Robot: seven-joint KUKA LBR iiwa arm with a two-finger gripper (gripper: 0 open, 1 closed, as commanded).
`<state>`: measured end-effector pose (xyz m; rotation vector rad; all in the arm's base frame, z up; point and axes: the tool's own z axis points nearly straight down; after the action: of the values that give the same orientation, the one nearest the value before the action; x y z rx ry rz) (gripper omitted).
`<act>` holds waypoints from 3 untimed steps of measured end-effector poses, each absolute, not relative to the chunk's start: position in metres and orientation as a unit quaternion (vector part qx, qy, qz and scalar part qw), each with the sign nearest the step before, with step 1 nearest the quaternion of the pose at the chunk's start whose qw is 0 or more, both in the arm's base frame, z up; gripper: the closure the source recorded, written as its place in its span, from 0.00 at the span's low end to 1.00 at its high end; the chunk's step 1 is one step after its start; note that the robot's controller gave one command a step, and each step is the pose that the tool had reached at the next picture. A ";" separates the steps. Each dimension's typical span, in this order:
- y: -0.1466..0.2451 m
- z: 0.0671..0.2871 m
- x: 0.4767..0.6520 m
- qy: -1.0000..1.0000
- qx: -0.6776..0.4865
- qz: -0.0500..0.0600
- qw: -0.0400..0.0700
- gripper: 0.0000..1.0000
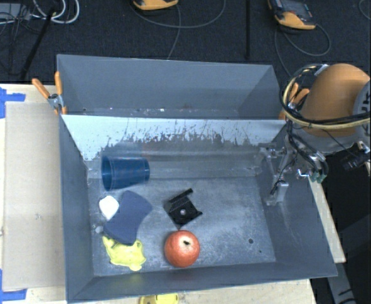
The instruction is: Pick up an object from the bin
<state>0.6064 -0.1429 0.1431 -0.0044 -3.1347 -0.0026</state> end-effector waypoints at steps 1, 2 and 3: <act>-0.143 0.148 0.608 -1.000 0.000 0.000 0.000 0.00; -0.117 0.093 0.605 -1.000 -0.031 0.000 -0.003 0.00; -0.077 0.070 0.606 -1.000 -0.011 -0.001 0.002 0.00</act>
Offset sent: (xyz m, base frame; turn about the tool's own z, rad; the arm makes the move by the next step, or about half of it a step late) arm -0.0039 0.0375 -0.0731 0.0771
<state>0.6064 -0.0770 0.0702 -0.0330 -3.1371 -0.0021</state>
